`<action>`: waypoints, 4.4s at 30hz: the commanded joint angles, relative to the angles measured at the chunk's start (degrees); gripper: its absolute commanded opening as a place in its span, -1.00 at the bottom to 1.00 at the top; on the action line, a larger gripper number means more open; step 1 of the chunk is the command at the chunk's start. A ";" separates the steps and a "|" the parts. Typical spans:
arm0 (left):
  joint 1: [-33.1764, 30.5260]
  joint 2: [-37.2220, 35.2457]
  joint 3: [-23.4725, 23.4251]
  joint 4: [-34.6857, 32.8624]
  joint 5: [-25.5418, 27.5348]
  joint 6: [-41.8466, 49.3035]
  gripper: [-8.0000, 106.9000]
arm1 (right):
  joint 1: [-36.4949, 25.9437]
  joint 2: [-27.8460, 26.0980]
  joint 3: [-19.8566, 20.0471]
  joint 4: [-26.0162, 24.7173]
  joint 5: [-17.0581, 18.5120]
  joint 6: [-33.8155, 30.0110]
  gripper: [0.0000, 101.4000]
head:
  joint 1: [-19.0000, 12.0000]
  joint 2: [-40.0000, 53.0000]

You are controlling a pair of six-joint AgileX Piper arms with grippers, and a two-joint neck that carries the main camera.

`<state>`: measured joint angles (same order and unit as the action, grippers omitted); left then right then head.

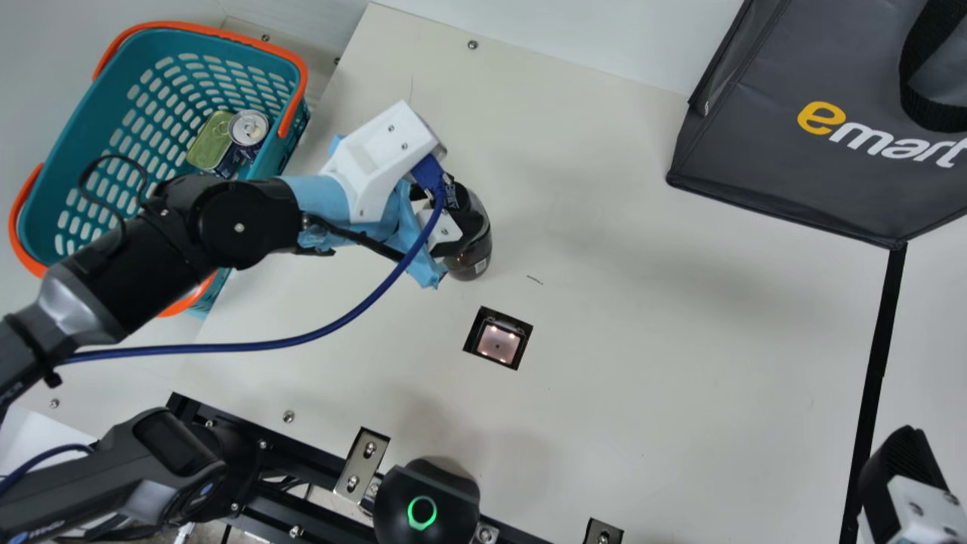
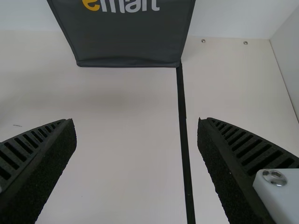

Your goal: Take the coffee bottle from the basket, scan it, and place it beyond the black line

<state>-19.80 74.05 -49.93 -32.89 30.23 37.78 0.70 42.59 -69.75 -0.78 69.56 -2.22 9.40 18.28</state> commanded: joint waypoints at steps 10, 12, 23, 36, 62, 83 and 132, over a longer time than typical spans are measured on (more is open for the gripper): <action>-0.13 0.38 2.31 -2.07 -2.13 3.20 -0.68 | 0.00 0.00 0.00 0.00 0.00 0.00 0.79 | -1.48 0.14; -0.11 0.39 2.65 -2.39 -2.33 3.65 -0.68 | 0.00 0.00 0.00 0.00 0.00 0.00 0.79 | -1.48 0.14; -0.05 0.02 3.62 -3.16 -2.68 4.66 -0.16 | 0.00 0.00 0.00 0.00 0.00 0.00 0.79 | -1.48 0.14; -0.07 -1.43 1.67 -1.09 -0.55 1.79 0.60 | 0.00 0.00 0.00 0.00 0.00 0.00 0.79 | -1.48 0.14; 3.07 -5.81 -2.32 5.89 3.05 -6.98 0.71 | 0.00 0.00 0.00 0.00 0.06 0.00 0.79 | -1.48 0.14; 10.92 -12.15 -2.72 14.44 5.24 -13.69 0.71 | 0.00 0.00 0.00 0.00 0.02 0.00 0.79 | -1.48 0.14; 29.24 -23.81 1.72 13.72 9.65 -9.35 0.71 | 0.00 0.00 0.00 0.00 0.00 0.00 0.79 | -1.48 -19.86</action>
<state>9.33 50.28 -48.27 -19.08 39.86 28.14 0.70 42.59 -69.75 -0.78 69.57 -2.22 9.40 2.11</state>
